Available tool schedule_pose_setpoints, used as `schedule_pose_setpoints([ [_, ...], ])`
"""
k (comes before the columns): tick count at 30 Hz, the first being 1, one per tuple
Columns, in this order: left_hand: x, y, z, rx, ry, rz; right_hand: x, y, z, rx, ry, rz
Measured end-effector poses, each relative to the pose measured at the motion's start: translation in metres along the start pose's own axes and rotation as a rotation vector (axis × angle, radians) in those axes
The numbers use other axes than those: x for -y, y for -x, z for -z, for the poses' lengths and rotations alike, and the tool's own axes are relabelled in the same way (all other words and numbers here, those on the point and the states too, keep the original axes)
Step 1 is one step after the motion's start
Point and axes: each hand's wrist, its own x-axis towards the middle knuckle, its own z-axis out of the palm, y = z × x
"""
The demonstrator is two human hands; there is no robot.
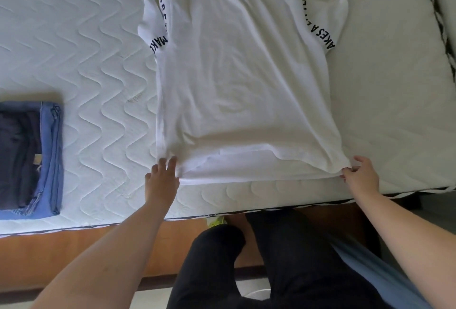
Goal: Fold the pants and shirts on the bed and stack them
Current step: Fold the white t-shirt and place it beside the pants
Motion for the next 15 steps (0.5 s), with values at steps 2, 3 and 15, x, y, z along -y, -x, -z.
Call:
schedule_pose_setpoints([
  [2, -0.004, -0.004, -0.003, 0.003, -0.054, -0.021, 0.0, -0.003, -0.001, 0.031, 0.065, 0.018],
  [3, -0.005, -0.007, -0.002, -0.01, -0.059, -0.027, 0.0, -0.004, -0.002, 0.046, 0.098, 0.032],
  [15, 0.043, -0.011, 0.024, -0.266, 0.533, 0.367, -0.008, 0.005, 0.034, -0.19, 0.113, 0.372],
])
